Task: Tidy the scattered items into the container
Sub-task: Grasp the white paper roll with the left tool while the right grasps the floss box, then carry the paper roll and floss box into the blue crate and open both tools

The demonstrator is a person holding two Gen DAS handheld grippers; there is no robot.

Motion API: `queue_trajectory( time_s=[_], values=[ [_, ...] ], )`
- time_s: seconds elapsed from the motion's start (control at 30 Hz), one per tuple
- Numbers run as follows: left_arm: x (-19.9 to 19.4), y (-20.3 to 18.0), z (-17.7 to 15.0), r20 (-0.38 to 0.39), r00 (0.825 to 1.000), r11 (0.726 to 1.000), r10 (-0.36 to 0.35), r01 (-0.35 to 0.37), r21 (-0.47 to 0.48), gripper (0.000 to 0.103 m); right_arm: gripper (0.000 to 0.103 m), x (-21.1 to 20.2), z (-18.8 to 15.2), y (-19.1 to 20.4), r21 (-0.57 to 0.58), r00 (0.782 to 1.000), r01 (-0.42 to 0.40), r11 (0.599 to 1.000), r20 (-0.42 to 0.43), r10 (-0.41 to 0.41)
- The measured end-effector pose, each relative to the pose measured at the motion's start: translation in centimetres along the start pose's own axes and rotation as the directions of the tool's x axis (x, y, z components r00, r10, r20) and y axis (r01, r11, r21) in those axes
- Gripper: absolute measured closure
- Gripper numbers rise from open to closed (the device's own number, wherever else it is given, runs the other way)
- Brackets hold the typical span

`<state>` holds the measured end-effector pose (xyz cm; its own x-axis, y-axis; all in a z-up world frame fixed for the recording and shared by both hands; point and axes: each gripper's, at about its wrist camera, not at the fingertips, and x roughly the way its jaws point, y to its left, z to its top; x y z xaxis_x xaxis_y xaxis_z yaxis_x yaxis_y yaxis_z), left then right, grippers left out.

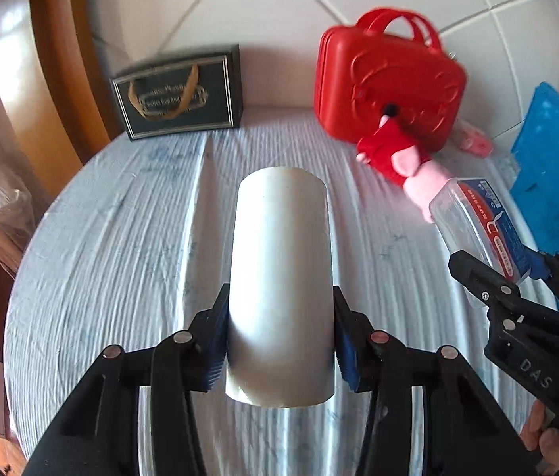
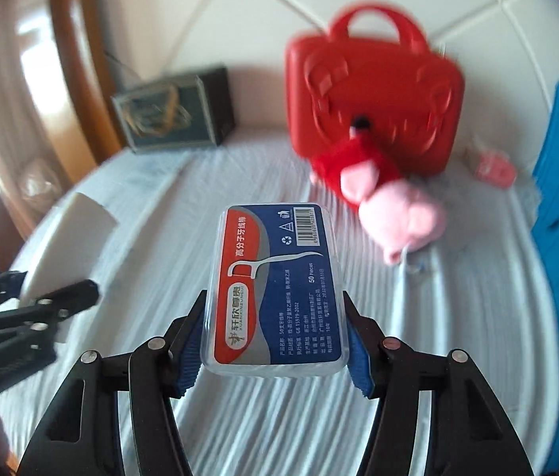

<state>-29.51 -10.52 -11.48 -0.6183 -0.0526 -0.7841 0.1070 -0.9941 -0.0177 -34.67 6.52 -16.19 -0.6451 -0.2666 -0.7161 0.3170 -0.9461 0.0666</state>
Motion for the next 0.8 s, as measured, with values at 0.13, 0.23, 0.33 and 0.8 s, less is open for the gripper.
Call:
queue_trajectory(
  time_s=[0.13, 0.23, 0.33, 0.8],
  values=[
    [-4.2, -1.1, -1.1, 0.058, 0.998, 1.000, 0.003, -0.002, -0.008, 0.058, 0.044, -5.5, 0.0, 1.3, -0.059, 0.996, -0.001, 0.998, 0.084, 0.006],
    [-6.9, -2.1, -1.8, 0.090, 0.996, 1.000, -0.020, 0.019, 0.005, 0.058, 0.044, -8.9, -0.4, 1.9, -0.080, 0.992, 0.021, 0.997, 0.128, -0.011],
    [-9.1, -3.3, -2.1, 0.131, 0.989, 0.997, -0.067, 0.061, 0.050, 0.058, 0.044, -12.3, -1.2, 1.8, -0.069, 0.983, 0.077, 0.995, 0.172, -0.064],
    [-17.7, -13.1, -3.6, 0.208, 0.916, 0.918, -0.343, 0.280, 0.279, 0.058, 0.044, -27.1, -5.0, -3.6, 0.131, 0.891, 0.338, 0.932, 0.275, -0.362]
  ],
)
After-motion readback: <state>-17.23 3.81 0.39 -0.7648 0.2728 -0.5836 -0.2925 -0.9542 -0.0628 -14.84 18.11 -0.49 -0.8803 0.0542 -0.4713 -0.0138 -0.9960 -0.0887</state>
